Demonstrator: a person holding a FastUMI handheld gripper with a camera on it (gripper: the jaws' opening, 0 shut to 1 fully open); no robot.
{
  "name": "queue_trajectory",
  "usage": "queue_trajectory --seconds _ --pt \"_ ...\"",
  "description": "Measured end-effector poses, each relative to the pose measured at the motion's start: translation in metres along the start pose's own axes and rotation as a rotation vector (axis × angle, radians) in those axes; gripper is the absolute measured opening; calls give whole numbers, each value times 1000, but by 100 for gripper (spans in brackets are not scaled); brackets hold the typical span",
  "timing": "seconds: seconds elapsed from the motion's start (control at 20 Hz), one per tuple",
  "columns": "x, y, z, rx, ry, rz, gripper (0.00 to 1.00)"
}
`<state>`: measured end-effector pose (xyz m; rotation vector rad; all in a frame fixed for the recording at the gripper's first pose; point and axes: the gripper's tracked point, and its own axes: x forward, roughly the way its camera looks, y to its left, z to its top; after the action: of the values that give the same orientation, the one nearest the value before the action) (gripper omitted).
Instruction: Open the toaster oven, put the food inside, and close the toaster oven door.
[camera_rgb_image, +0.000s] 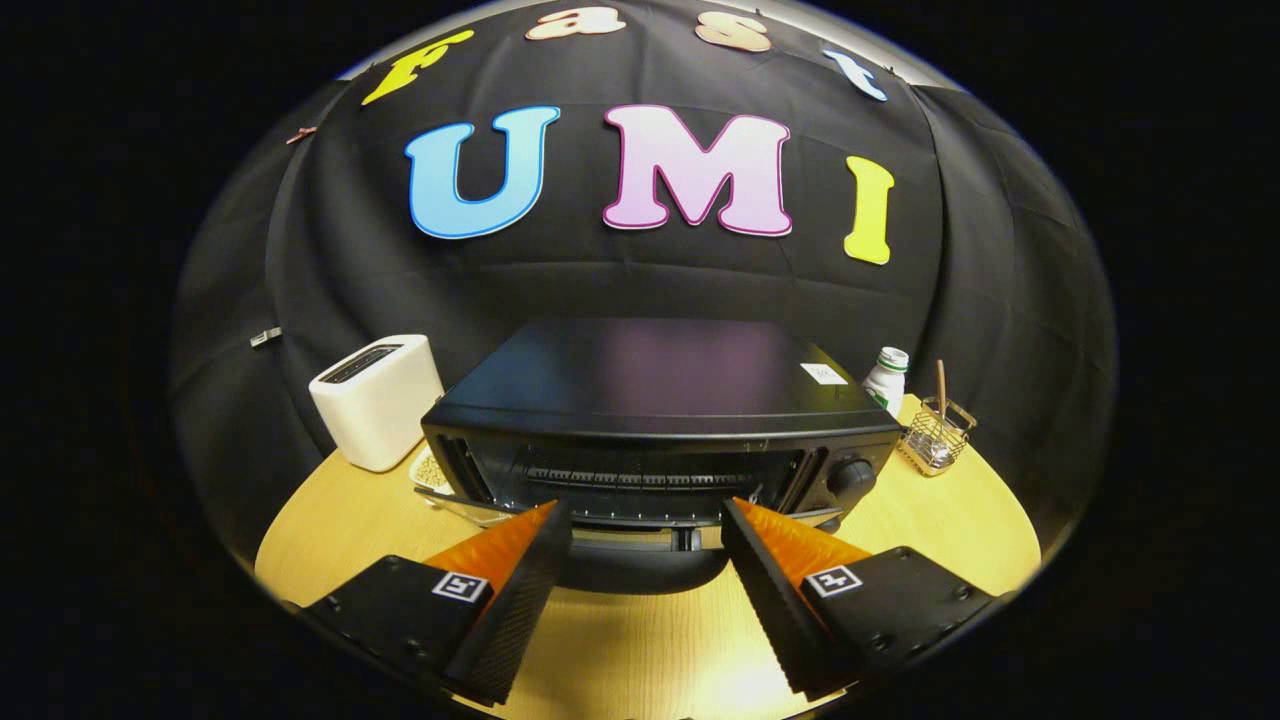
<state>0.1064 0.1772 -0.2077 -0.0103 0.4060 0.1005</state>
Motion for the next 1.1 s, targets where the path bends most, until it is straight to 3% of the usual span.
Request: queue_trajectory --seconds 0.35,0.65,1.1 --pt "-29 0 -54 -44 108 -3 98" --pt "-52 -5 -163 -164 398 75 99" --pt "-98 -86 -103 -166 301 100 99"
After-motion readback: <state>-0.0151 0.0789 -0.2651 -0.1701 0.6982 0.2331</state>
